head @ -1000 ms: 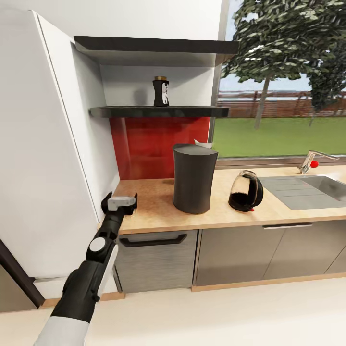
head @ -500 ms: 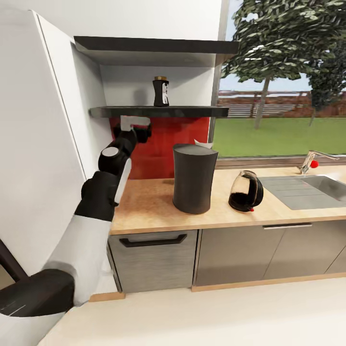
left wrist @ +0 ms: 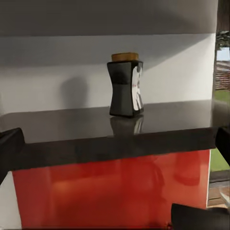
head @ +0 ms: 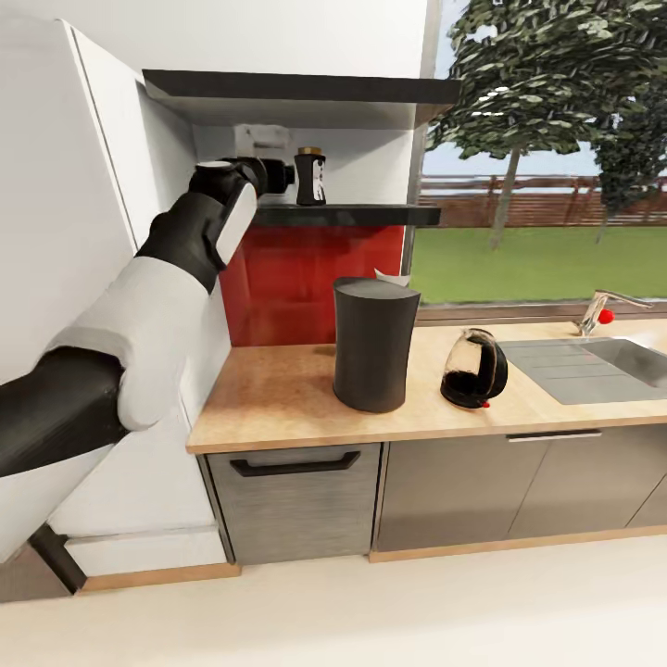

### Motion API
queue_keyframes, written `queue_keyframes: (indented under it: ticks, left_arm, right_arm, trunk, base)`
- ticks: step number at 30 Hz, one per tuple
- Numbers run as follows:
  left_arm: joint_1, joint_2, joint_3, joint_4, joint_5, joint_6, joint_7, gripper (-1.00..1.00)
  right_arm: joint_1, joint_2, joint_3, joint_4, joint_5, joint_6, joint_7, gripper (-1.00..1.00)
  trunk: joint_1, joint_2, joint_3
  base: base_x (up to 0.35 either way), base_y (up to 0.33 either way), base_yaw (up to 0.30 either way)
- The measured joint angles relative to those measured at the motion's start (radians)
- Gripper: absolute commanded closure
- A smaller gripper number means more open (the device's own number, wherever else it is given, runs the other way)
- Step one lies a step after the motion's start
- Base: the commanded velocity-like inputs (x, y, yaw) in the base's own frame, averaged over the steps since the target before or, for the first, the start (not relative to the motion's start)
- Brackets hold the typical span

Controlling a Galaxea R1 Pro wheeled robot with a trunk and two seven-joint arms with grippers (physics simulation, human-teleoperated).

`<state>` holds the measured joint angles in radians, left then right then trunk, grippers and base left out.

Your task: Set up a coffee station on the kitchen countertop: keep the coffee maker on the countertop, move the bottle of coffee from the kitchen shelf to the counter next to the coffee maker, place a paper coffee filter on top of the coffee maker, put the saucer next to the coffee maker with the coffee cup on the saucer, and place the electric kettle next to the coffee maker.

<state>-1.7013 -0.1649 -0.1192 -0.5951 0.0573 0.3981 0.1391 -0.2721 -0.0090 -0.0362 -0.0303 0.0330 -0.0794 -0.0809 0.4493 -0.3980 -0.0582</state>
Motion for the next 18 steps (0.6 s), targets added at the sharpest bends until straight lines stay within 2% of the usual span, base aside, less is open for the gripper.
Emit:
queue_keyframes:
  ticks: [4,6,12,18]
  left_arm:
    - [-0.095,0.000,0.002,0.145,0.008,-0.005,0.004,-1.00]
    - [-0.118,0.001,0.002,0.185,0.009,-0.006,0.005,-1.00]
    - [-0.127,0.003,-0.002,0.211,0.001,-0.007,0.004,-1.00]
    - [-0.117,0.006,-0.010,0.204,-0.001,-0.009,-0.003,-1.00]
  right_arm:
    - [0.000,-0.002,0.000,0.002,0.002,0.001,0.000,-1.00]
    - [0.001,-0.009,0.001,0.003,0.003,0.003,0.001,-1.00]
    - [0.047,-0.061,0.001,0.005,0.004,0.006,0.003,-1.00]
    - [0.095,-0.079,0.001,0.005,0.004,0.011,0.004,-1.00]
  trunk:
    - [0.000,0.000,0.000]
    - [0.000,0.000,0.000]
    - [0.000,0.000,0.000]
    - [0.000,0.000,0.004]
  base:
    - [0.000,0.000,0.000]
    - [0.000,0.000,0.000]
    - [0.000,0.000,-0.013]
    - [0.000,0.000,-0.085]
